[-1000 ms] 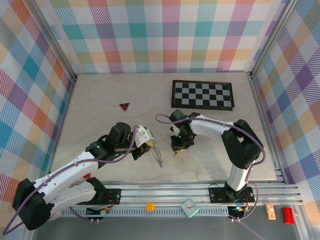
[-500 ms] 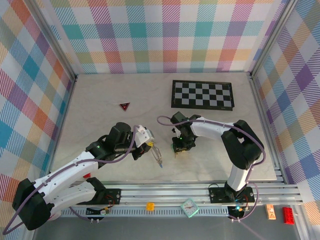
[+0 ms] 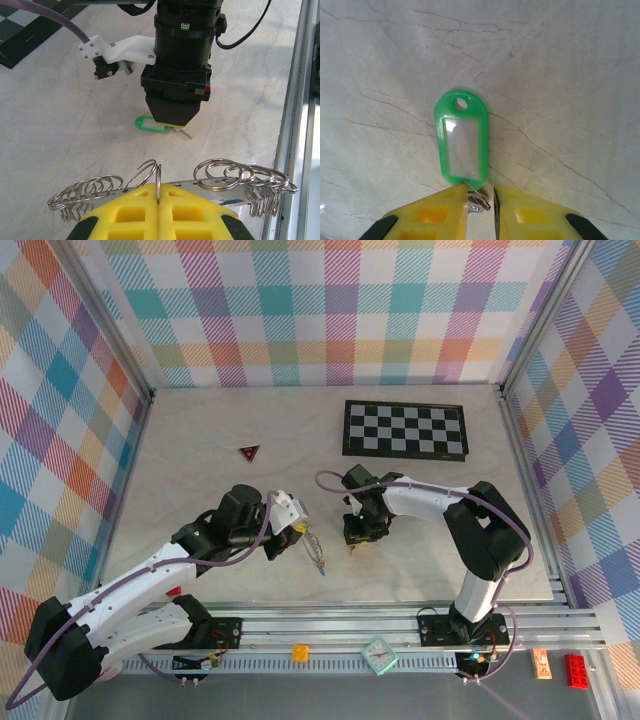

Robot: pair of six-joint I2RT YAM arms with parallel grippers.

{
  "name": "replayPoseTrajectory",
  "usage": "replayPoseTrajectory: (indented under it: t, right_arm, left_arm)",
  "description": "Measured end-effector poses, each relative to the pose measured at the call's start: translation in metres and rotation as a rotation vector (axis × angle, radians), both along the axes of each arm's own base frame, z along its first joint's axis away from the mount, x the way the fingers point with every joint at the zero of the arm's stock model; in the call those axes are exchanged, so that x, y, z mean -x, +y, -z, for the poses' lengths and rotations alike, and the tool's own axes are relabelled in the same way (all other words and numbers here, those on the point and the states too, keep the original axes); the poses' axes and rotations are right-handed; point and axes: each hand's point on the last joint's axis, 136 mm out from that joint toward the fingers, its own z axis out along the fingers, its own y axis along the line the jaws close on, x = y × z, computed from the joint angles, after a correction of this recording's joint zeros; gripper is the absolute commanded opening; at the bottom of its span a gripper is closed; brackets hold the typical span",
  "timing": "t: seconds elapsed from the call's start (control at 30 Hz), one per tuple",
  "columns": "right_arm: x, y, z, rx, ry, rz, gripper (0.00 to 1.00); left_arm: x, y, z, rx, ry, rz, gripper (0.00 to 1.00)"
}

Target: Put the keys on the keyring

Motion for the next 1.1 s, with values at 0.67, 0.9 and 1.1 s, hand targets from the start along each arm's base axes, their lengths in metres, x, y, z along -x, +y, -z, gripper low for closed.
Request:
replayPoseTrajectory:
  t: [0.67,0.9,1.1]
  right_arm:
    - [0.0003,0.0007,-0.0002,-0.003,0.001,0.000,0.13]
    - [0.0007,0.0015,-0.0026,-0.009,-0.001,-0.001,0.06]
    - [-0.0003,0.0018,-0.0095,-0.019,-0.016,0.001,0.01]
  left_arm:
    - [-0.0002,-0.0002,0.0010,-0.002,0.003,0.000,0.00]
    - [-0.0002,-0.0002,0.0014,-0.003,0.004,0.000,0.00]
    - [-0.0002,-0.0002,0.0014,-0.003,0.004,0.000,0.00]
